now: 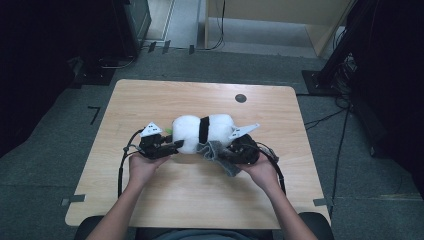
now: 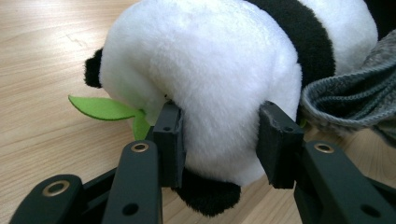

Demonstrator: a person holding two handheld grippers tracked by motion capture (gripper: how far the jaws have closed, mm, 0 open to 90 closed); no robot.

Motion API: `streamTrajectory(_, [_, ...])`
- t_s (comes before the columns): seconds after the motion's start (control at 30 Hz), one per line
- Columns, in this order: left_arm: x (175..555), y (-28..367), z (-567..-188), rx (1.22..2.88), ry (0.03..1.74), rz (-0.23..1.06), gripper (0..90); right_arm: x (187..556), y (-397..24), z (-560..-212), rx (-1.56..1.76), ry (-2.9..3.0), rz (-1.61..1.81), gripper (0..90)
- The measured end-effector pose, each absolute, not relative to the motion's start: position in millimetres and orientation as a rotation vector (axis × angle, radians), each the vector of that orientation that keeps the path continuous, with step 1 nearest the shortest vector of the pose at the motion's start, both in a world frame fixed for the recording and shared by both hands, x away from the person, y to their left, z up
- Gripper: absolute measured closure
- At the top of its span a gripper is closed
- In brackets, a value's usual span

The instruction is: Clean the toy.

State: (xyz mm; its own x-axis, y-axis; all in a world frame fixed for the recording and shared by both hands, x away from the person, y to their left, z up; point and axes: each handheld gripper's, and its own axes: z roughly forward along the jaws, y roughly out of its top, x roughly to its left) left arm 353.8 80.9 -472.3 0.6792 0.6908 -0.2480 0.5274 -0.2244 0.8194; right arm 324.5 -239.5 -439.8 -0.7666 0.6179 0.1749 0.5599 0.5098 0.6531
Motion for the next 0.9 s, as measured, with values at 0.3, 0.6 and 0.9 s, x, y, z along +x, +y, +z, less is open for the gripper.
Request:
streamTrajectory(0.3, [354.0,80.7,-472.6,1.89,0.955,0.202,56.8,322.5,-265.4,-441.9,1.112,2.625,1.091,76.3])
streamTrajectory(0.6, [353.9,80.4,-472.3,1.889,0.958,0.205,56.8,314.8,-234.4,-430.4,0.96,2.703,1.137,76.5])
streamTrajectory(0.9, [353.8,80.3,-472.3,1.888,0.957,0.203,56.8,323.2,-174.3,-432.8,0.81,2.81,1.149,76.5])
